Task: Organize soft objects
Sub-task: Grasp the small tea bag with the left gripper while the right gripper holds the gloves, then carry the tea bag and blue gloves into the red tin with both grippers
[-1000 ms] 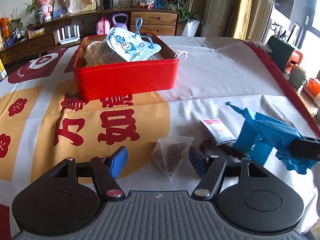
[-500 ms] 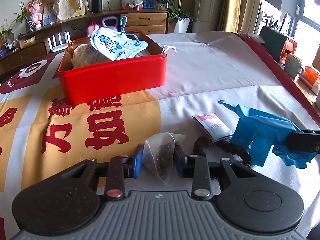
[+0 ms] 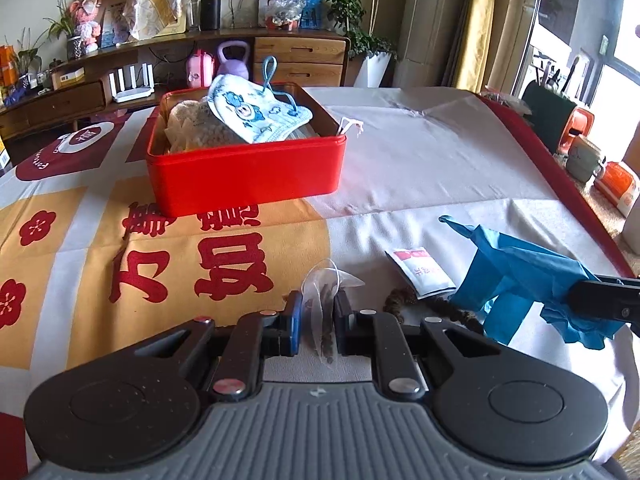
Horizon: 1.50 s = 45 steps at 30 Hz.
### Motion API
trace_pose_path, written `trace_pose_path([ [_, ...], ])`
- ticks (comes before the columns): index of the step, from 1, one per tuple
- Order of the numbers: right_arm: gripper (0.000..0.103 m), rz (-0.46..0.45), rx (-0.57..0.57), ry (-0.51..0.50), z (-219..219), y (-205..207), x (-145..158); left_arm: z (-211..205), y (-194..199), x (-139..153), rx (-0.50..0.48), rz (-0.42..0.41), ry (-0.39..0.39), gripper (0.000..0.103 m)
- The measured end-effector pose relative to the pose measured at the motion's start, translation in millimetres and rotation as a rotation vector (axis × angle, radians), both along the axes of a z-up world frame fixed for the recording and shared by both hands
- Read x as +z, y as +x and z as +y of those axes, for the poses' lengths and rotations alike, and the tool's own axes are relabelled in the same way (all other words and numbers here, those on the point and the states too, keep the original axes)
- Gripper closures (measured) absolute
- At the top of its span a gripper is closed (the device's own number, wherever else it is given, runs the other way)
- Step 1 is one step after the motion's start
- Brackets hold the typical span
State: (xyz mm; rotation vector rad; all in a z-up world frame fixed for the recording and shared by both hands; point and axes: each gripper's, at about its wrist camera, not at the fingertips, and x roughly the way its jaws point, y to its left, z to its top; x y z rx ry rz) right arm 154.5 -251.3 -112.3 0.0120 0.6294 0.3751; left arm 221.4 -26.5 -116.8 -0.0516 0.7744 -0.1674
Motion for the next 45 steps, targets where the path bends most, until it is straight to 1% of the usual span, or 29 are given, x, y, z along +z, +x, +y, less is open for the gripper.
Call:
trace_pose_path([
  [8,0.098,-0.044,0.035,0.01,5.5,-11.3,30.6,12.4,-18.2,36.0,0.023,-0.02,-0.05,0.087],
  [14,0.098,-0.081,0.074,0.014,11.8,-10.0,59.8,23.4,-23.7,62.8,0.032,-0.06,-0.051,0.087],
  [20,0.098,-0.105,0.101,0.03,19.4,2.9,85.6,33.7,-18.9,85.4,0.036,-0.09,-0.053,0.087],
  [23,0.098,-0.123,0.11,0.025,25.3,11.6,97.1,37.9,-12.7,95.4,0.037,-0.103,-0.059,0.087],
  [28,0.098,-0.136,0.123,0.021,35.9,32.1,112.6,43.2,2.1,109.8,0.035,-0.127,-0.048,0.087],
  [36,0.098,-0.148,0.137,0.017,54.0,68.5,125.3,54.0,34.3,117.4,0.043,-0.134,-0.029,0.087],
  [41,0.098,-0.147,0.152,0.01,67.4,93.1,124.4,62.0,55.7,114.0,0.066,-0.134,-0.016,0.087],
  [45,0.098,-0.123,0.148,0.017,77.4,118.3,117.4,66.9,73.5,105.8,0.082,-0.125,-0.01,0.087],
])
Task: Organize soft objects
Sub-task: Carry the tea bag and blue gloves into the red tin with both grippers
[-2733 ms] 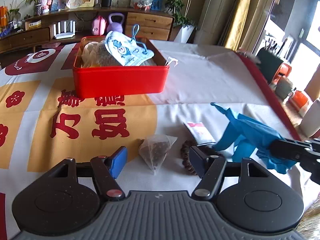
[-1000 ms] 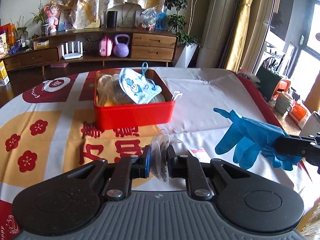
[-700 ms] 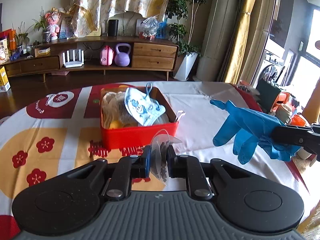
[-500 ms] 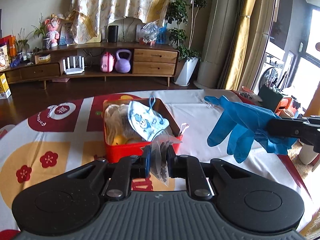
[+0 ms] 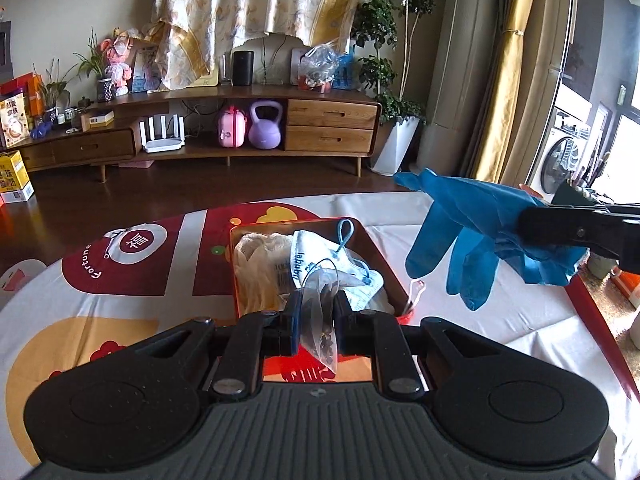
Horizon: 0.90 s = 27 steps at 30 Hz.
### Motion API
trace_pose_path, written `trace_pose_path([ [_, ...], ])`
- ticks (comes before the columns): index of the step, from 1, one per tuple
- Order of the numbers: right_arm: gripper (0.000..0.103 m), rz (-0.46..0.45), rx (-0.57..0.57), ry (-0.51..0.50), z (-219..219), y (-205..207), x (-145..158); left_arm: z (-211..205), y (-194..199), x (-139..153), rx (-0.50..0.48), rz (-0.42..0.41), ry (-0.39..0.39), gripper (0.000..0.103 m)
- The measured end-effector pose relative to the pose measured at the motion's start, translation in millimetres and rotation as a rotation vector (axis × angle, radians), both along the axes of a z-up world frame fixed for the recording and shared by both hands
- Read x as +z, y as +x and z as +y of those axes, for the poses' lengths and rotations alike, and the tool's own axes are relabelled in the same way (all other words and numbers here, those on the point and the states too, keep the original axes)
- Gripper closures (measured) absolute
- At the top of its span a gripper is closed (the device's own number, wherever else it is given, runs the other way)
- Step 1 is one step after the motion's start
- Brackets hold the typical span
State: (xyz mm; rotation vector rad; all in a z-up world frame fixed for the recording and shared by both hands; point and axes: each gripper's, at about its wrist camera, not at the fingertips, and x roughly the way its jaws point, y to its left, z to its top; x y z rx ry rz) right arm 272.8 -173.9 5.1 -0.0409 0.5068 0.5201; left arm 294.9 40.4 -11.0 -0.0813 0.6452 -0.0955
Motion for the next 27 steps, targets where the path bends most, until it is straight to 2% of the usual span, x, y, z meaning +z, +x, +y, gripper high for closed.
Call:
trace_pose_path([
  [16,0.097,0.124,-0.052,0.02,26.5,95.1,-49.6,4.6,67.7,-43.4,0.028,0.066,0.009,0.087],
  [27,0.096,0.169,-0.096,-0.004,39.3,135.7,-83.5,1.3,94.1,-67.1,0.026,0.101,0.013,0.087],
])
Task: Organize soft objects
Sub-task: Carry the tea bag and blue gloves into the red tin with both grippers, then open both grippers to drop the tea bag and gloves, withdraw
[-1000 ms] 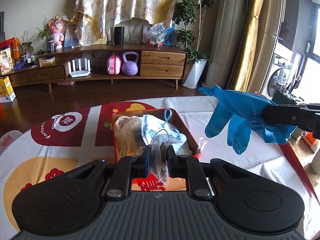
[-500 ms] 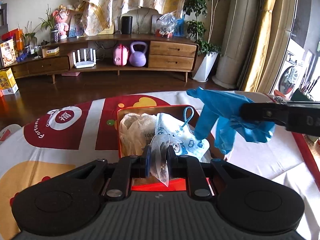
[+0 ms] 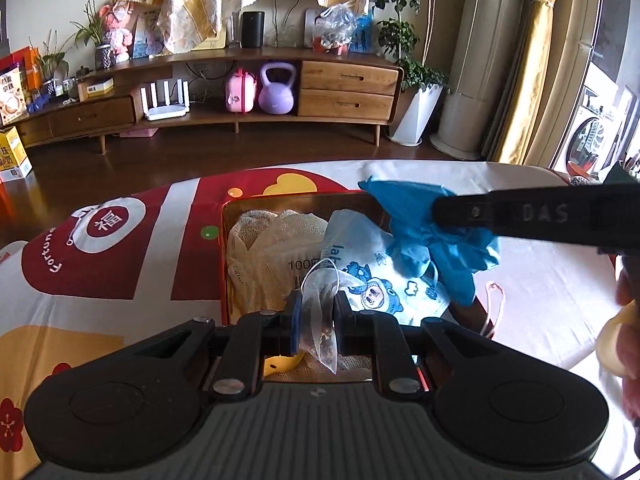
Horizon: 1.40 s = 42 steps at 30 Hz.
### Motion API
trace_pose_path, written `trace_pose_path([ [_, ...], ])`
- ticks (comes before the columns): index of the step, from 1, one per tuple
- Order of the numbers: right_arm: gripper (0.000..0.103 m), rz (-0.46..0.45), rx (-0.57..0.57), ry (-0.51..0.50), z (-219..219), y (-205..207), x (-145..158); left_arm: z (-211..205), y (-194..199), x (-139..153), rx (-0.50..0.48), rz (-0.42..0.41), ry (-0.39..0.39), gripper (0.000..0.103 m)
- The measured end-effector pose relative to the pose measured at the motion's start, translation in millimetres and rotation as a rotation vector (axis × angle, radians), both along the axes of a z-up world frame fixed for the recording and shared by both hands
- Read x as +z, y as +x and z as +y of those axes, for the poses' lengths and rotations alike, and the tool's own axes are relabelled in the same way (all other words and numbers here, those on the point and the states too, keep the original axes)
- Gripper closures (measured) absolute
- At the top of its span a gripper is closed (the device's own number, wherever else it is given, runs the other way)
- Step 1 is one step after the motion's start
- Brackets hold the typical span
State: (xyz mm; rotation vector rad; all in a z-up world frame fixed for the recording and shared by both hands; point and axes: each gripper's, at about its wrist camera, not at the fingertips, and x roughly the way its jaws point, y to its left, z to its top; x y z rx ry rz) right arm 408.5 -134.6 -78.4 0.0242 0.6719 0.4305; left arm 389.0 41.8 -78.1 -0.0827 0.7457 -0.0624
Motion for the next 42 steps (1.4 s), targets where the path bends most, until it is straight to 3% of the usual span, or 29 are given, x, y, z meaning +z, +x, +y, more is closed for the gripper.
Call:
trace_pose_path([
  [7,0.094,0.038,0.0,-0.012,5.8,11.7,-20.2,-0.5,13.9,-7.8,-0.005,0.005,0.0,0.087],
  [14,0.084,0.047,0.01,-0.031,9.4,11.4,-27.2,2.0,16.2,-12.1,-0.01,0.009,-0.006,0.087],
  [23,0.065,0.029,0.017,-0.028,2.2,1.0,-13.7,-1.3,6.4,-6.8,-0.018,0.013,0.005,0.087],
  [26,0.062,0.023,0.012,-0.025,-1.0,-4.2,-8.1,-2.1,3.3,-4.0,-0.013,0.031,0.003,0.081],
  [34,0.055,0.007,0.013,-0.015,-10.5,-25.3,11.3,-3.5,-15.8,5.9,-0.022,0.031,-0.005,0.08],
  [36,0.052,0.002,0.018,-0.017,-13.0,-32.4,16.6,-3.7,-21.1,9.0,-0.017,0.025,-0.004,0.073],
  [38,0.051,-0.008,0.02,-0.019,-15.1,-40.5,22.6,-3.9,-26.6,13.3,-0.013,0.013,-0.009,0.053],
  [39,0.05,-0.011,0.023,-0.017,-16.3,-44.6,25.5,-4.1,-30.0,15.9,-0.01,0.005,-0.01,0.048],
  [42,0.045,-0.023,0.029,-0.014,-20.3,-57.9,32.9,-4.4,-40.3,23.6,-0.005,-0.01,-0.014,0.046],
])
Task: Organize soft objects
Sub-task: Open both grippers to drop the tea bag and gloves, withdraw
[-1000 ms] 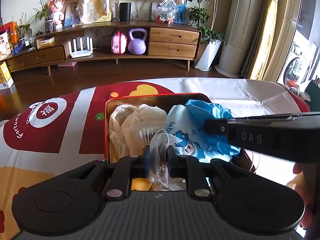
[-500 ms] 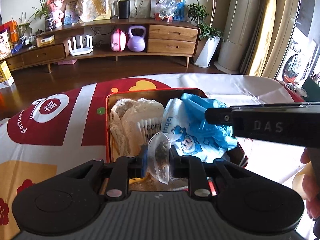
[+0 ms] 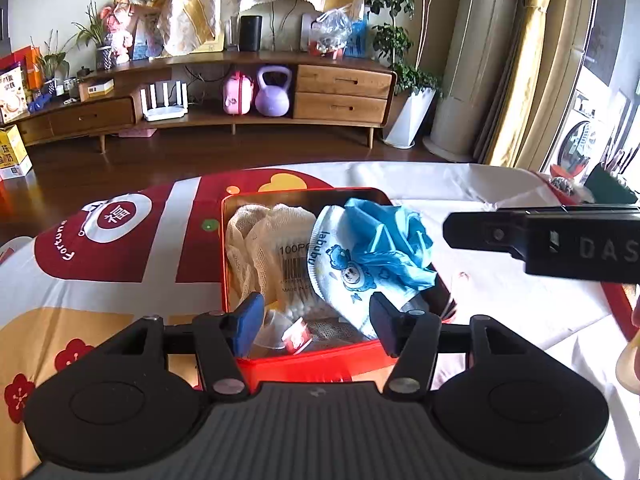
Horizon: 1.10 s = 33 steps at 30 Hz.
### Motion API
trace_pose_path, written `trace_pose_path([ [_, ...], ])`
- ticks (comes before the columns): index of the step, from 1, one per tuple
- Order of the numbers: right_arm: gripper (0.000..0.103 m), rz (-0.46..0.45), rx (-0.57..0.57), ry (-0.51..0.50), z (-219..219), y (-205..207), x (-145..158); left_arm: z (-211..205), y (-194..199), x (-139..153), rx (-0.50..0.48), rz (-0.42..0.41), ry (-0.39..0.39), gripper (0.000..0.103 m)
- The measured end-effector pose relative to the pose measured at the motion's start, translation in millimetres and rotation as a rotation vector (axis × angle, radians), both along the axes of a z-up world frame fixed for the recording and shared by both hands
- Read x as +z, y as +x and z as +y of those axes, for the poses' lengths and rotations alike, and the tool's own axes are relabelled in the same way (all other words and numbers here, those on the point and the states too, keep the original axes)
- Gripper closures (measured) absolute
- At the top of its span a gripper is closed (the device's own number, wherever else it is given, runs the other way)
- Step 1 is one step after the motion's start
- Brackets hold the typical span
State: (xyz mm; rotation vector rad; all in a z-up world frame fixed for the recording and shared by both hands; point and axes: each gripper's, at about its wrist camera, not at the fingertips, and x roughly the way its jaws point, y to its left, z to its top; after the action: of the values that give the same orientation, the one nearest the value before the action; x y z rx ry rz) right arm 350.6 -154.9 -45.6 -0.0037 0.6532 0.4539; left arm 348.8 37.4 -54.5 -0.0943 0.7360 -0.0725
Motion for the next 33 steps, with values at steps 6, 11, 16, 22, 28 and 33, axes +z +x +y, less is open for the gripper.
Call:
trace_pose_path([
  [6,0.04,-0.018,0.016,0.011,-10.6,-28.4,13.7,-1.4,-22.9,16.8,0.003,-0.02,-0.011,0.045],
  [11,0.038,-0.026,0.027,0.02,-20.3,-54.3,19.5,-5.5,-43.7,29.0,-0.007,-0.033,-0.012,0.045],
  [16,0.035,-0.031,0.038,0.024,-30.3,-81.1,21.6,-12.6,-65.6,40.4,-0.024,-0.046,-0.006,0.045],
  [22,0.028,-0.041,0.039,0.035,-43.4,-113.5,21.3,-21.4,-94.4,50.5,-0.045,-0.057,-0.015,0.044],
  [28,0.021,-0.052,0.039,0.043,-56.8,-142.4,19.8,-31.7,-123.8,52.0,-0.051,-0.059,-0.027,0.039],
  [33,0.015,-0.066,0.037,0.032,-67.1,-163.5,13.3,-41.1,-142.3,47.2,-0.056,-0.048,-0.022,0.033],
])
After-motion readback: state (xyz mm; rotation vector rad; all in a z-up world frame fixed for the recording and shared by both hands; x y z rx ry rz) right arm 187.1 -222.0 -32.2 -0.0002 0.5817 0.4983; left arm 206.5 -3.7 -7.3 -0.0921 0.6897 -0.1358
